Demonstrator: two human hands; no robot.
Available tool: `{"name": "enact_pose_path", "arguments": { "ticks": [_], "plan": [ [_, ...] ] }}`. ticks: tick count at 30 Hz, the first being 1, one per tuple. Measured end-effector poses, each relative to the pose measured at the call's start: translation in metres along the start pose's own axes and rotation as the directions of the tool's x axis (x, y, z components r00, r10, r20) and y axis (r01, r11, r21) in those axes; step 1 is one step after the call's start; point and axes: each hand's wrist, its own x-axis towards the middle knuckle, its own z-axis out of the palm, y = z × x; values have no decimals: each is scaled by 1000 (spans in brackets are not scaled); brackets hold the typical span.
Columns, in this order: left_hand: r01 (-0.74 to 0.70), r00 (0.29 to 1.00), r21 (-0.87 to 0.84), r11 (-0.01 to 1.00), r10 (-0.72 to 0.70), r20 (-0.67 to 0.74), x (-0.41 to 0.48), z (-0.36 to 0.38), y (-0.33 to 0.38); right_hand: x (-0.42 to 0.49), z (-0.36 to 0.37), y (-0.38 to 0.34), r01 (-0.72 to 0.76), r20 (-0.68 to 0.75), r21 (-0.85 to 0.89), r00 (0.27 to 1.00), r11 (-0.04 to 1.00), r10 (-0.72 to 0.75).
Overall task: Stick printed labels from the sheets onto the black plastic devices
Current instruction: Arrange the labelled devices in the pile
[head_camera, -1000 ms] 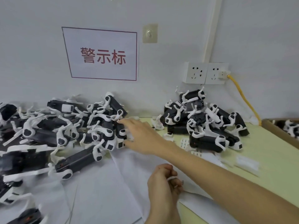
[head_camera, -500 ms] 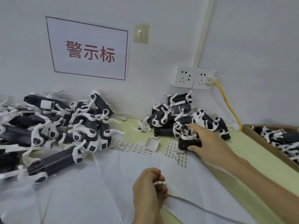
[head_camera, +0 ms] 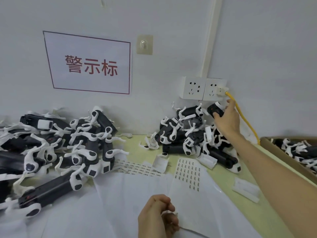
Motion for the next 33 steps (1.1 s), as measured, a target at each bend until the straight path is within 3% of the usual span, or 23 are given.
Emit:
{"name": "enact_pose_path", "arguments": {
  "ticks": [8,12,15,17,19,22,25,30,33],
  "plan": [
    [11,1000,5,1000,-11,-4,4,1,-3,1,-26,8,61,79,-18,995,998,-59],
    [13,1000,5,1000,-13,-16,2,3,-3,-35,-25,-28,143,-13,247,989,958,-144],
    [17,999,18,1000,-16,-41,3,6,-2,-77,-14,-81,236,53,433,957,870,-286],
    [13,999,33,999,-11,-48,4,5,-2,-110,-3,-115,355,137,497,869,792,-476],
    [9,999,38,999,-7,-49,5,4,-2,-143,13,-144,421,299,535,716,732,-631],
    [-8,998,17,1000,9,-56,7,0,-1,-179,48,-172,465,561,472,496,749,-662],
    [-22,998,-19,1000,21,-54,6,-3,-1,-197,80,-181,523,656,413,398,746,-641],
    [-25,998,-7,1000,25,-49,3,-4,-2,-203,93,-179,408,581,480,515,777,-630],
    [-26,999,-36,999,24,-32,2,-4,-3,-195,82,-171,263,549,522,625,812,-555]
  ]
}}
